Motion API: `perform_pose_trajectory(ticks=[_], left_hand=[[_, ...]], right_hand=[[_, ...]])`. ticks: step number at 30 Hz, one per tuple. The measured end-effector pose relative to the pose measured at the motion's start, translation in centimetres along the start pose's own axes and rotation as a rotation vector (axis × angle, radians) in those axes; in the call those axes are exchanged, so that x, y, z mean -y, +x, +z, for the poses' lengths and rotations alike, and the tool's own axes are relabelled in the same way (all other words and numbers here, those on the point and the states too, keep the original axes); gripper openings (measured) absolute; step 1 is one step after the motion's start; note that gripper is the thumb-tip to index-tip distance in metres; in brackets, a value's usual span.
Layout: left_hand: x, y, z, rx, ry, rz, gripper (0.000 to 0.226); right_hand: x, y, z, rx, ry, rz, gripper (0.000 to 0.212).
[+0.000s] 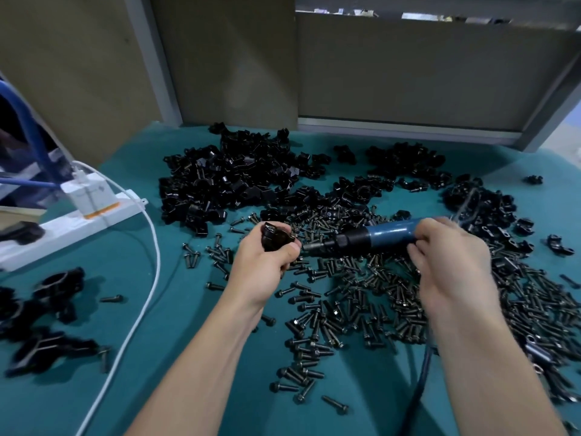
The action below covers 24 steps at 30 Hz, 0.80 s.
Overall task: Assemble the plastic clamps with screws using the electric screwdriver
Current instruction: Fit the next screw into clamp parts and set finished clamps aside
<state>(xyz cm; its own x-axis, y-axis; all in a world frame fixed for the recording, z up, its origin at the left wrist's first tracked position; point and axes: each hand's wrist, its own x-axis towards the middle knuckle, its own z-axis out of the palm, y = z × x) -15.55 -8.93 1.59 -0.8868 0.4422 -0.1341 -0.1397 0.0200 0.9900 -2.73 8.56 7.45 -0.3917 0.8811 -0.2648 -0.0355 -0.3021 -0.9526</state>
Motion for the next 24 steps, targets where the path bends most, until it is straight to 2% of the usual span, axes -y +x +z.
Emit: perform_pose_trajectory(ticks=[2, 5, 7, 9, 13, 15, 17, 19, 20, 22, 24], left_hand=[[0.0, 0.1, 0.0, -0.001, 0.014, 0.001, 0.021], [-0.2, -0.1, 0.4, 0.006, 0.029, 0.01, 0.023], [-0.7, -0.4, 0.6, -0.031, 0.066, 0.062, 0.027], [-1.4, -1.2, 0.5, -0.087, 0.234, 0.161, 0.031], [-3.4, -3.5, 0.0, -0.12, 0.485, 0.358, 0.043], [-4.7, -4.3, -1.3, -0.047, 0.583, 0.339, 0.062], [-5.5, -5.6, -4.0, -0.03, 0.573, 0.27, 0.076], [-5.5, -7.1, -7.5, -0.196, 0.501, 0.249, 0.072], [-5.2, -8.0, -9.2, -0.313, 0.449, 0.22, 0.069], [-4.4, -9.7, -12.3, -0.55, 0.421, 0.124, 0.068], [-3.8, -10.8, -13.7, -0.77, 0.542, 0.103, 0.06]], right_hand=[[-0.2, -1.6, 0.8, 0.096, -0.118, -0.068, 0.035], [-1.4, -3.8, 2.6, 0.238, -0.359, -0.147, 0.026], [-2.5, -5.0, 4.1, 0.391, -0.417, -0.107, 0.018], [-3.8, -6.2, 5.6, 0.522, -0.403, -0.051, 0.019], [-4.3, -7.9, 8.6, 0.584, -0.314, -0.095, 0.023], [-3.5, -8.4, 9.8, 0.598, -0.305, -0.127, 0.026], [-3.4, -9.0, 11.3, 0.641, -0.505, -0.312, 0.029], [-4.1, -10.7, 13.2, 0.718, -0.813, -0.52, 0.037], [-4.8, -11.9, 14.3, 0.775, -0.893, -0.545, 0.04], [-6.3, -14.7, 17.1, 0.91, -0.924, -0.516, 0.038], [-7.7, -16.4, 19.4, 0.967, -0.93, -0.524, 0.035]])
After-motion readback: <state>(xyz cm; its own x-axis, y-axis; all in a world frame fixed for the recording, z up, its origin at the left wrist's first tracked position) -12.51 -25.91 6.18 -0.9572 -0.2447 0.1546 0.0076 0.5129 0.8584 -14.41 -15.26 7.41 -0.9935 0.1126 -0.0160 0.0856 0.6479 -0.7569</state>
